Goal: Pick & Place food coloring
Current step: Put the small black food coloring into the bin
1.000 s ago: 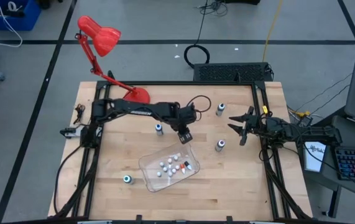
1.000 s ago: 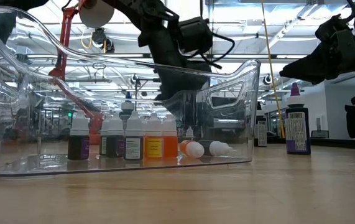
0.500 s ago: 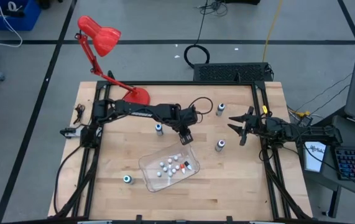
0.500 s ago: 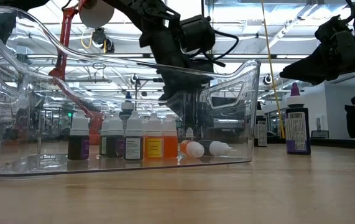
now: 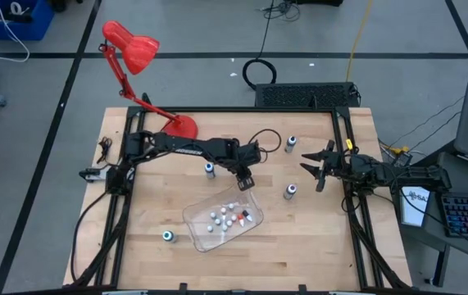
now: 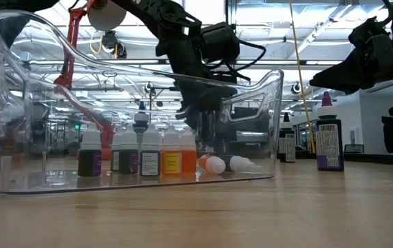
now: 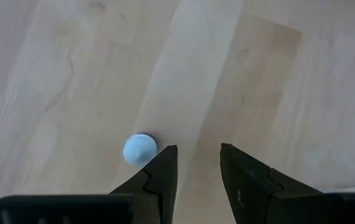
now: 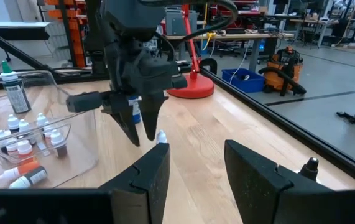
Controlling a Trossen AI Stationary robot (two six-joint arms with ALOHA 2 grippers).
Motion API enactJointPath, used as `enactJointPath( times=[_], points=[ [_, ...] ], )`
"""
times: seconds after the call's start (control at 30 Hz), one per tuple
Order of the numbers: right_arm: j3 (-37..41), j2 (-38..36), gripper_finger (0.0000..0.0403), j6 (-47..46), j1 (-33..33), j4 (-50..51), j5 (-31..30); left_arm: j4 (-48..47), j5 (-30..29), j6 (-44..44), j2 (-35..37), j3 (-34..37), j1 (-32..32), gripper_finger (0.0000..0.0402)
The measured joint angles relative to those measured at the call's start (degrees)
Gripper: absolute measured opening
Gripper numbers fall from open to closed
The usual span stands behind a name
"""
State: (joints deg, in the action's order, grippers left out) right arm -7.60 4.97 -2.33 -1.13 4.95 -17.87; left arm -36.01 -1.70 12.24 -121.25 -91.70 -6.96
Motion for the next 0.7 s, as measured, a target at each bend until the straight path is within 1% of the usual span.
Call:
enactJointPath(
  times=[0.5, 0.6, 0.7],
  points=[
    [0.0, 0.07, 0.0141, 0.0, 0.0, -0.02, 0.0, -0.28, 0.19, -0.56, 0.0, 0.0, 0.11, 0.0121],
    [0.0, 0.07, 0.0141, 0.0, 0.0, -0.02, 0.0, -0.31, 0.43, -0.57, 0.0, 0.0, 0.11, 0.0097],
    [0.0, 0.07, 0.0141, 0.0, 0.0, -0.02, 0.0, -0.54, 1.97, -1.24, 0.0, 0.0, 0.09, 0.0055]
  ],
)
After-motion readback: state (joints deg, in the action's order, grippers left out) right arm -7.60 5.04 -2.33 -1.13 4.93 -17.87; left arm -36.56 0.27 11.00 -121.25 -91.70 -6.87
